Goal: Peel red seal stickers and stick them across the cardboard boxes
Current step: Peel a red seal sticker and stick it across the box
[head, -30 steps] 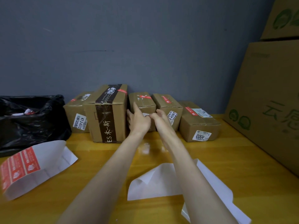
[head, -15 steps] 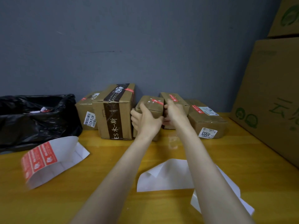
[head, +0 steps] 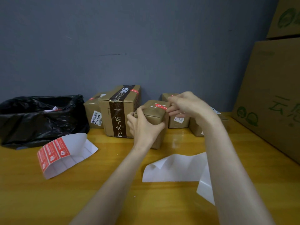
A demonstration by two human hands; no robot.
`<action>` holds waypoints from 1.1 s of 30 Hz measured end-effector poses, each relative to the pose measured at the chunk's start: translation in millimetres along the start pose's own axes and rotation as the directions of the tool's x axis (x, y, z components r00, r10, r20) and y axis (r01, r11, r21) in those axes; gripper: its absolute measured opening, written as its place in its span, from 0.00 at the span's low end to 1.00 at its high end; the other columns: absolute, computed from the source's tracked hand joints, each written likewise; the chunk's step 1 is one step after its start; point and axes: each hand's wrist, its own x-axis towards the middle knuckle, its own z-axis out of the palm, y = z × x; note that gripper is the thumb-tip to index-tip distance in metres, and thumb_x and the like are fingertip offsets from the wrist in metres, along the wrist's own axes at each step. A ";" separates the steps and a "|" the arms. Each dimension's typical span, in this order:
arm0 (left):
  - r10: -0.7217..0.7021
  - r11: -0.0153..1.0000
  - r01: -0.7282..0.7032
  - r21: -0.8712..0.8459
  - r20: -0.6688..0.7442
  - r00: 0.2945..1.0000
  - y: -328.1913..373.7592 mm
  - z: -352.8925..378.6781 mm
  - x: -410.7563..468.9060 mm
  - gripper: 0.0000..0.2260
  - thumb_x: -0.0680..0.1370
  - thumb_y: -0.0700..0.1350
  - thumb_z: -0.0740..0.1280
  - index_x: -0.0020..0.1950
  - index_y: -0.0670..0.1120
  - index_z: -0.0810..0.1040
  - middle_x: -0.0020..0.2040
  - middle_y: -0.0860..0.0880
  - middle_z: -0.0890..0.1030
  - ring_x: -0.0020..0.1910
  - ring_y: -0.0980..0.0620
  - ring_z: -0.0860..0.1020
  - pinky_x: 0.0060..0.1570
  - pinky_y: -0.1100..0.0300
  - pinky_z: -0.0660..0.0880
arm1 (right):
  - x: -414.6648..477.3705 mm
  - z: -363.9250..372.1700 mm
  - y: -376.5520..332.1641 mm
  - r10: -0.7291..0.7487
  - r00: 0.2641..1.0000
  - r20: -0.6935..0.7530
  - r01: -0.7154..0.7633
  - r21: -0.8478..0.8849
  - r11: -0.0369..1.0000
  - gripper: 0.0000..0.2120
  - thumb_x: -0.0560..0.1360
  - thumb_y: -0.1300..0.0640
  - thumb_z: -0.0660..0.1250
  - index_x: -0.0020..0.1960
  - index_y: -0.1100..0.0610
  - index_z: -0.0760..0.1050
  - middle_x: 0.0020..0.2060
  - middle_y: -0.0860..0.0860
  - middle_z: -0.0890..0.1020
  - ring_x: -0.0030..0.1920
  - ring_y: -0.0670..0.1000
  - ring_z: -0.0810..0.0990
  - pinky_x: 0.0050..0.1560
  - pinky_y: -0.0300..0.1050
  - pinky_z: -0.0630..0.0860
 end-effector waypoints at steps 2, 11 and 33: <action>0.040 0.999 -0.037 -0.039 0.063 0.997 -4.9 -12.9 2.1 0.34 0.65 0.51 0.76 0.68 0.50 0.66 0.64 0.46 0.62 0.66 0.46 0.63 0.63 0.57 0.64 | -1.1 -8.4 1.2 -0.035 0.998 -0.043 0.035 0.002 0.999 0.15 0.79 0.53 0.58 0.62 0.60 0.72 0.41 0.51 0.82 0.46 0.49 0.82 0.52 0.44 0.76; 0.081 0.988 -0.017 -0.155 0.421 0.904 -7.0 -75.7 25.3 0.31 0.67 0.44 0.76 0.67 0.54 0.69 0.62 0.50 0.68 0.59 0.52 0.71 0.60 0.56 0.72 | -1.6 -15.0 12.8 -0.162 0.976 -0.148 0.169 0.037 0.985 0.09 0.78 0.60 0.60 0.45 0.55 0.78 0.43 0.52 0.82 0.48 0.51 0.82 0.53 0.44 0.78; 0.098 0.992 0.010 -0.126 0.818 0.567 -43.1 -132.7 57.9 0.36 0.61 0.44 0.77 0.65 0.61 0.68 0.62 0.57 0.72 0.59 0.60 0.74 0.49 0.68 0.76 | -6.2 27.4 -0.9 -0.228 0.968 0.109 0.246 -0.193 0.950 0.07 0.74 0.63 0.68 0.51 0.59 0.82 0.43 0.52 0.83 0.36 0.42 0.76 0.34 0.25 0.72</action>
